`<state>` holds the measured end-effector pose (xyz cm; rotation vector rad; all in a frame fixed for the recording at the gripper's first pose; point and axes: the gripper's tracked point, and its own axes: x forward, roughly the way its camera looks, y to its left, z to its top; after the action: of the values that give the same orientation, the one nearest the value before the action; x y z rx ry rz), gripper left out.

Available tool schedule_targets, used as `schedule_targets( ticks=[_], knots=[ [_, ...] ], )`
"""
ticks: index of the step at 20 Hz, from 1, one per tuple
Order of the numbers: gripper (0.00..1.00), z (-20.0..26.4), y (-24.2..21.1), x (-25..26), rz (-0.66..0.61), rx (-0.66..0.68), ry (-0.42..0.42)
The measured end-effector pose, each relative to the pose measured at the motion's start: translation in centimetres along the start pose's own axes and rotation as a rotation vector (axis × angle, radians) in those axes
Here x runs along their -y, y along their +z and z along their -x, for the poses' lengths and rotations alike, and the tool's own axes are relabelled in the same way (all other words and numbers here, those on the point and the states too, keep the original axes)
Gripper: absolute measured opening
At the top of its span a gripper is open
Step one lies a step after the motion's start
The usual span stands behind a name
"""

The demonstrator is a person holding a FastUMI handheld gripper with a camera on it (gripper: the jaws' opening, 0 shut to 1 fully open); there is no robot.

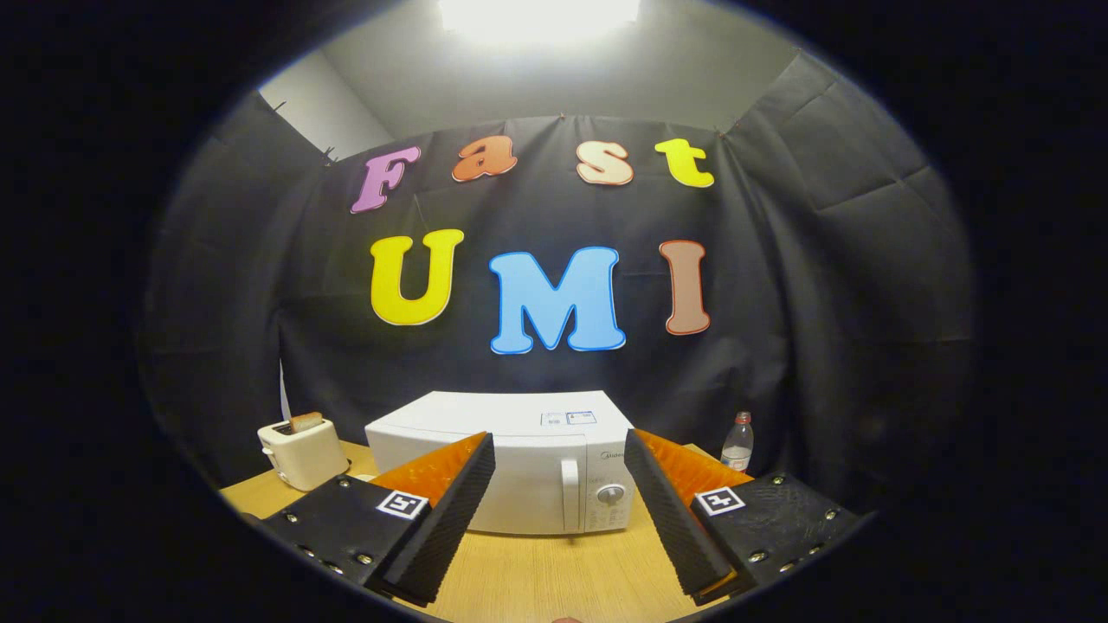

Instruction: Open the microwave, put the food inside, and close the microwave door.

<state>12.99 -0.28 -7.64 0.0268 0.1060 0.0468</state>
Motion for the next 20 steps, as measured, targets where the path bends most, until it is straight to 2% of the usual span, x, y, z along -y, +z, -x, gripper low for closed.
schedule_targets(
  ticks=[10, 20],
  knots=[
    [0.97, -8.6, -8.0, 1.6, 0.000, -0.165, 0.046],
    [0.97, -14.3, -16.0, 1.8, 0.016, -0.321, 0.058]
  ],
)
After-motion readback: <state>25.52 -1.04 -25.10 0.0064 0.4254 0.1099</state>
